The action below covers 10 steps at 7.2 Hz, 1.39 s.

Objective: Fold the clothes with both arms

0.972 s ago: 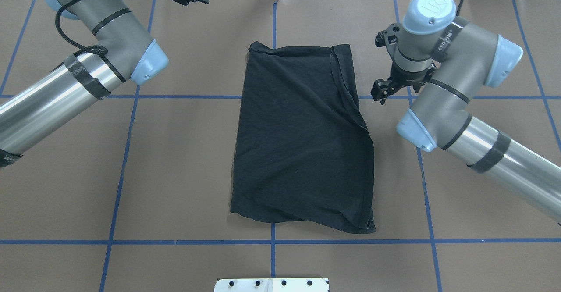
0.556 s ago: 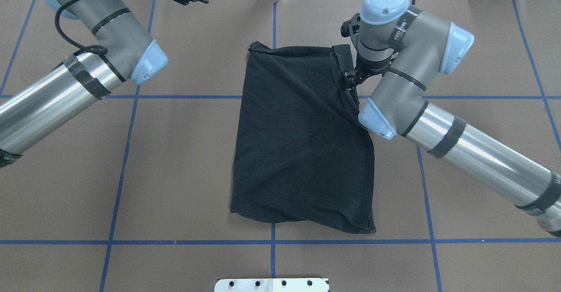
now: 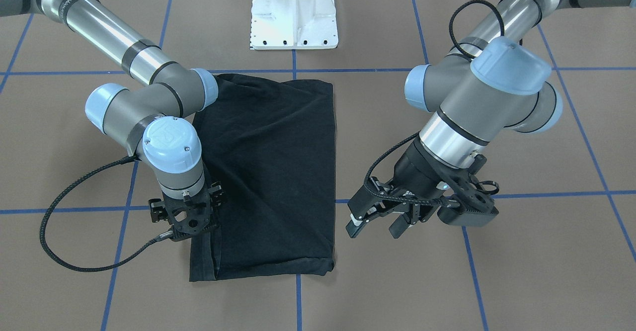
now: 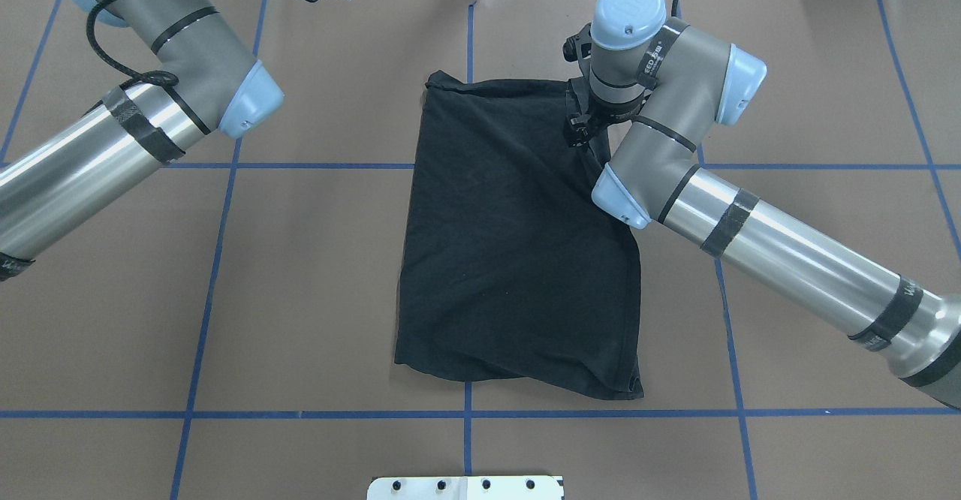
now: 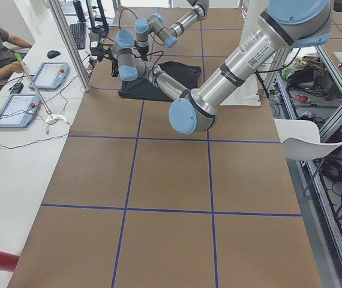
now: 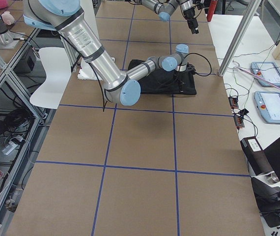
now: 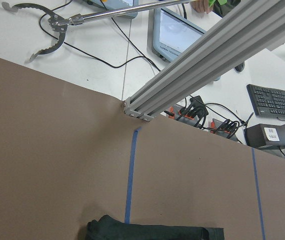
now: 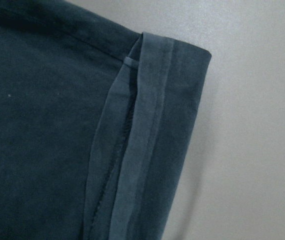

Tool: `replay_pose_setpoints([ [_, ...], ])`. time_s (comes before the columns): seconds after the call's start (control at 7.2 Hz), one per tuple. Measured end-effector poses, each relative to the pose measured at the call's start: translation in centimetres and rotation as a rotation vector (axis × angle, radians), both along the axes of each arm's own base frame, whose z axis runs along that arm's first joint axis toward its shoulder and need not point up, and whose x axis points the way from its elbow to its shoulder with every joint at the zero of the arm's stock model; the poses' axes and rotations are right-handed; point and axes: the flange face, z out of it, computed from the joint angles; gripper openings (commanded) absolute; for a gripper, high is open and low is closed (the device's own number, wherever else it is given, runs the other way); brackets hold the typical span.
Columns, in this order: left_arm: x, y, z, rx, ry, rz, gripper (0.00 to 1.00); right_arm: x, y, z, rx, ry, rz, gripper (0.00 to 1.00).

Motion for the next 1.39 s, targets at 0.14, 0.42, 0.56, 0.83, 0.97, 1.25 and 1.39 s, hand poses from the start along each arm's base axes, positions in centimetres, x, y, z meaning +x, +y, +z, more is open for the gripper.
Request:
replay_pose_setpoints([
  [0.14, -0.1, -0.1, 0.0, 0.0, 0.0, -0.002, 1.0, -0.3, 0.0, -0.3, 0.001, -0.003, -0.001, 1.0],
  [0.42, -0.2, -0.1, 0.0, 0.0, 0.0, -0.003, 1.0, -1.3, 0.3, -0.3, -0.003, -0.001, -0.012, 1.0],
  [0.56, -0.2, -0.1, -0.1, 0.001, 0.001, -0.004, 1.0, -1.7, 0.6, -0.2, -0.004, -0.001, -0.018, 1.0],
  [0.83, -0.2, -0.1, -0.6, 0.004, 0.004, -0.004, 1.0, -1.9, 0.8, 0.2, -0.012, 0.003, -0.023, 1.0],
  [0.97, -0.2, -0.1, -0.8, 0.006, 0.006, -0.005, 1.0, -1.8, 0.8, 0.7, -0.017, 0.008, -0.025, 1.0],
  [1.25, -0.2, -0.2, -1.4, 0.01, 0.01, -0.005, 1.0, -0.7, 0.0, 2.2, -0.035, 0.019, -0.025, 1.0],
  [1.39, -0.2, -0.1, -1.7, 0.011, 0.012, -0.005, 1.0, 1.1, -0.9, 3.7, -0.049, 0.021, -0.036, 1.0],
])
